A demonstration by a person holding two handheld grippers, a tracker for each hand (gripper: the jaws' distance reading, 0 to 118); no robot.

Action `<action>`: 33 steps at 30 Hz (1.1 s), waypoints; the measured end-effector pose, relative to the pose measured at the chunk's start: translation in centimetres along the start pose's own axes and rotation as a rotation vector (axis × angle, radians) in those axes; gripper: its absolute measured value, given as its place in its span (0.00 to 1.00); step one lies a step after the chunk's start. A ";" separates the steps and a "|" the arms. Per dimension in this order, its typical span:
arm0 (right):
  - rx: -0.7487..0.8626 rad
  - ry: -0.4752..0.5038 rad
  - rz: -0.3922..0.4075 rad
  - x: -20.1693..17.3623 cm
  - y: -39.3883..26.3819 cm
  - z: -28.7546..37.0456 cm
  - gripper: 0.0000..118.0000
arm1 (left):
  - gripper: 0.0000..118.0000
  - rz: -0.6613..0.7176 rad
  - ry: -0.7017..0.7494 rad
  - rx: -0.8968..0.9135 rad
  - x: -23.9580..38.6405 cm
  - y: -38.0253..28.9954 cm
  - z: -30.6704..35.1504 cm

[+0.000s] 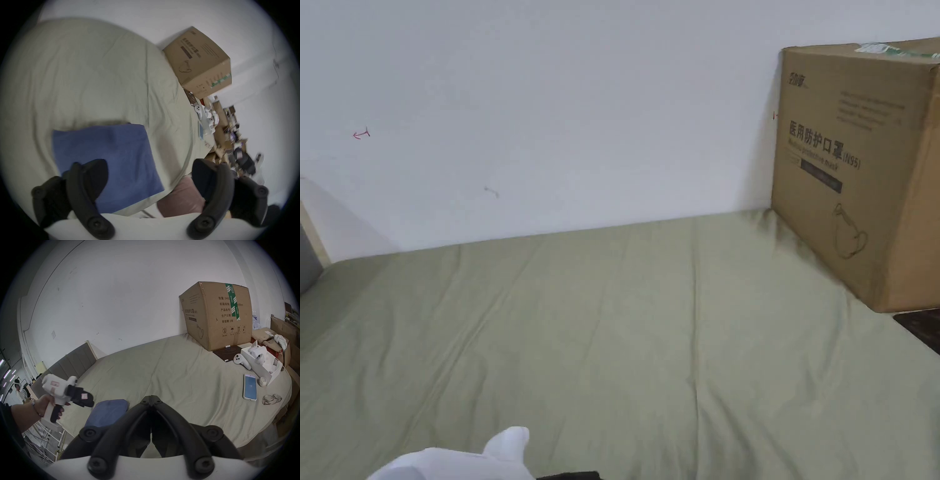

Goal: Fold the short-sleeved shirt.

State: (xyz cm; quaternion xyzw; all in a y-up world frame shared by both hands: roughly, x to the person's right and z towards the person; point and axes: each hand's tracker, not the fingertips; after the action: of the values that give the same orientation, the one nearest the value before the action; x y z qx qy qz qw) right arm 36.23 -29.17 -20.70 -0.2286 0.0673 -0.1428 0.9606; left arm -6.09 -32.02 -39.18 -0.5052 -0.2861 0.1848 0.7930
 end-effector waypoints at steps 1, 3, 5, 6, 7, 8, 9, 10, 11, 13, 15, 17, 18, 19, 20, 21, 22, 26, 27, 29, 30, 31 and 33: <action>0.001 -0.001 -0.004 0.1 -0.1 -0.2 0.00 | 0.62 -0.056 0.003 0.034 0.3 -0.5 0.9; -0.003 0.002 -0.015 0.1 -0.1 -0.5 0.00 | 0.02 -0.183 0.000 0.068 1.2 -1.9 2.1; -0.007 0.011 -0.020 0.0 -0.1 -0.7 0.00 | 0.03 -0.215 0.082 0.048 2.3 -2.5 1.2; -0.008 0.015 -0.018 0.0 -0.1 -0.7 0.00 | 0.03 -0.218 0.081 0.037 2.5 -2.6 0.3; -0.009 0.017 -0.013 0.0 -0.1 -0.7 0.00 | 0.03 -0.213 0.063 0.028 2.7 -2.4 -1.0; -0.011 0.018 -0.006 0.0 0.0 -0.8 0.00 | 0.03 -0.210 0.055 0.008 2.7 -2.3 -2.2; -0.013 0.018 0.001 0.0 0.0 -0.9 0.00 | 0.03 -0.197 0.085 -0.023 2.8 -2.2 -4.2; -0.014 0.017 0.004 0.0 0.1 -1.1 0.00 | 0.03 -0.197 0.106 -0.066 3.0 -2.3 -6.1; -0.017 0.018 0.005 0.0 0.2 -1.2 0.00 | 0.03 -0.201 0.119 -0.093 2.9 -2.7 -7.6; -0.018 0.019 0.005 0.0 0.4 -1.4 0.00 | 0.03 -0.129 0.121 -0.137 1.5 -2.9 -11.3; -0.020 0.020 0.005 0.0 0.5 -1.6 0.00 | 0.03 -0.060 0.083 -0.162 -0.2 -3.6 -13.7; -0.027 0.021 0.007 -0.1 0.4 -1.9 0.00 | 0.02 0.064 -0.008 -0.123 -1.4 -4.2 -14.4; -0.033 0.023 0.007 -0.1 0.2 -2.1 0.00 | 0.02 0.122 -0.072 -0.096 -1.5 -4.3 -14.3; -0.043 0.027 0.003 -0.2 0.0 -2.4 0.00 | 0.02 0.159 -0.087 -0.092 -1.6 -4.4 -13.8; -0.054 0.031 -0.003 -0.3 -0.1 -2.6 0.00 | 0.02 0.160 -0.090 -0.073 -1.3 -4.6 -13.3; -0.064 0.042 -0.012 -0.5 -0.3 -2.8 0.00 | 0.02 0.154 -0.111 -0.047 -0.9 -4.8 -12.4; -0.068 0.055 -0.024 -0.8 -0.3 -3.0 0.00 | 0.02 0.132 -0.127 -0.001 -0.4 -5.0 -11.2; -0.032 0.119 -0.028 -2.5 0.8 -3.0 0.00 | 0.02 -0.031 -0.045 0.351 3.4 -5.6 -2.8; 0.022 0.134 -0.010 -3.2 1.6 -2.7 0.00 | 0.02 -0.095 -0.007 0.463 4.4 -5.8 0.1; 0.149 0.170 0.012 -4.4 2.9 -1.6 0.00 | 0.02 -0.240 0.088 0.654 6.2 -7.1 4.3; 0.236 0.168 0.027 -5.0 3.3 -1.0 0.00 | 0.02 -0.317 0.186 0.743 7.4 -7.9 6.1; 0.331 0.144 0.057 -5.8 3.6 -0.1 0.00 | 0.02 -0.400 0.286 0.834 8.2 -8.6 7.6; 0.477 0.088 0.088 -7.0 4.0 1.1 0.00 | 0.02 -0.485 0.404 0.968 9.4 -10.5 9.4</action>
State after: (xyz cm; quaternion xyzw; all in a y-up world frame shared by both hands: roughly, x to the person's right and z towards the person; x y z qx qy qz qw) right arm 30.74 -23.14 -21.13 0.0144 0.0833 -0.1226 0.9889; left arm -4.89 -24.43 -24.08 -0.0301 -0.1195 0.0077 0.9924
